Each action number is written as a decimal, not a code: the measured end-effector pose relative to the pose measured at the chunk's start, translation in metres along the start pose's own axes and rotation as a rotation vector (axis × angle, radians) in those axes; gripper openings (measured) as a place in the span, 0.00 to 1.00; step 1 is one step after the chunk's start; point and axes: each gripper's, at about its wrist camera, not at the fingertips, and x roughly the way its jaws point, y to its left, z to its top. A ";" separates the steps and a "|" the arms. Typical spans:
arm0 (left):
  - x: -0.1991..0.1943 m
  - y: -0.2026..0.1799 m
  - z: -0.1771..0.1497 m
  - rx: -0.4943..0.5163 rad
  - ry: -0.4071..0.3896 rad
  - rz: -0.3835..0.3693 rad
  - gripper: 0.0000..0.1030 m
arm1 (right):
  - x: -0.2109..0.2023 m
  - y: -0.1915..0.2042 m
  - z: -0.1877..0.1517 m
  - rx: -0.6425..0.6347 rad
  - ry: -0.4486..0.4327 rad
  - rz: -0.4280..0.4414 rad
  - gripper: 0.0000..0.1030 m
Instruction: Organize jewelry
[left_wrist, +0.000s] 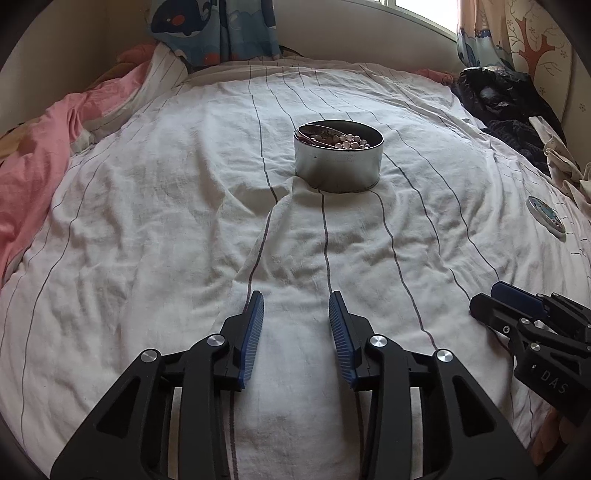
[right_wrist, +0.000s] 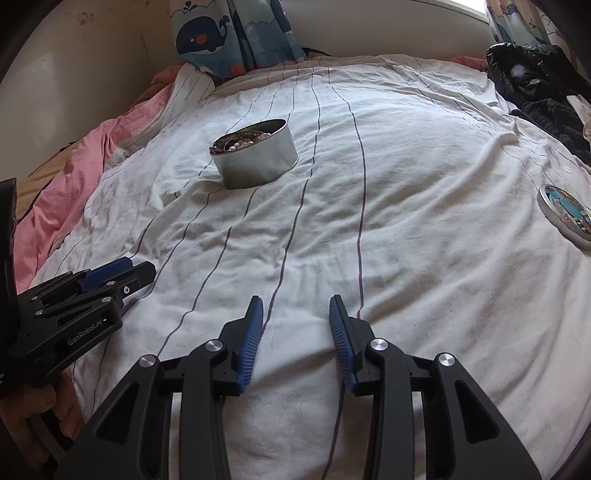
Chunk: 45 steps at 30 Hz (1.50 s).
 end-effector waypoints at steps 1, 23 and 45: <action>0.001 0.000 -0.001 0.002 -0.005 -0.002 0.36 | 0.001 0.001 -0.001 -0.002 -0.004 -0.004 0.37; 0.016 0.001 -0.001 0.047 0.007 0.041 0.85 | 0.013 0.007 -0.008 -0.029 -0.023 -0.009 0.63; 0.012 0.027 -0.005 -0.015 0.026 0.092 0.93 | 0.014 0.007 -0.009 -0.026 -0.023 0.019 0.71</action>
